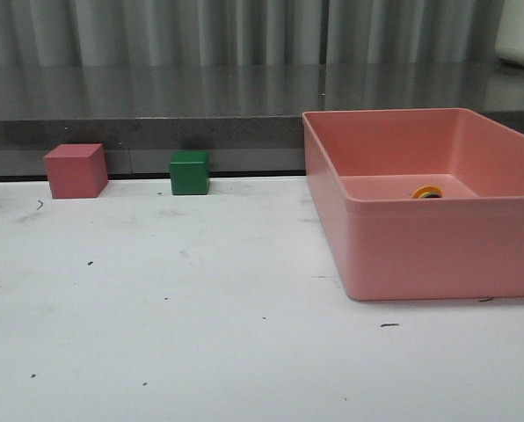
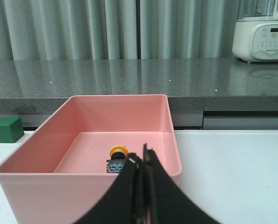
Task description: Place and stand button with both arms
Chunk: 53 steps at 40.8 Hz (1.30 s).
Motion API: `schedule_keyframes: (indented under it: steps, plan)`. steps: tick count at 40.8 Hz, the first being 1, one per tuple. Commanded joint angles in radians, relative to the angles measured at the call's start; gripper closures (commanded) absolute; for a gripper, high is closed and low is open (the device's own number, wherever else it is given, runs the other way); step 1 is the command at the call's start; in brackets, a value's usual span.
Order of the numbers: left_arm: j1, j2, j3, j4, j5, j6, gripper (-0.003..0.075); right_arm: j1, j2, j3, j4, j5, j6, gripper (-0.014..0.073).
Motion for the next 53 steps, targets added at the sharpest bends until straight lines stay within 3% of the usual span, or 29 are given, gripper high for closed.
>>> schedule_keyframes:
  steps: [1, 17, 25, 31, 43, 53]
  plan:
    - [-0.007, -0.017, 0.015, -0.001, -0.08, -0.001, 0.074, -0.005, -0.019, -0.003, -0.001, -0.089, -0.007, 0.0709]
    - [-0.007, -0.017, 0.008, -0.013, -0.148, -0.001, 0.074, -0.005, -0.019, -0.011, -0.001, -0.186, -0.007, 0.0709]
    - [-0.007, -0.017, -0.139, -0.042, -0.134, -0.001, 0.074, -0.005, -0.011, -0.178, -0.001, 0.008, -0.007, 0.0709]
    - [-0.007, 0.032, -0.357, -0.042, 0.016, -0.001, 0.074, -0.005, 0.052, -0.371, -0.013, 0.19, -0.007, 0.0709]
    - [-0.007, 0.278, -0.749, -0.042, 0.398, -0.001, 0.074, -0.005, 0.271, -0.66, -0.02, 0.409, -0.007, 0.0709]
    - [-0.007, 0.403, -0.799, -0.042, 0.446, -0.001, 0.074, -0.005, 0.401, -0.688, -0.02, 0.463, -0.007, 0.0709]
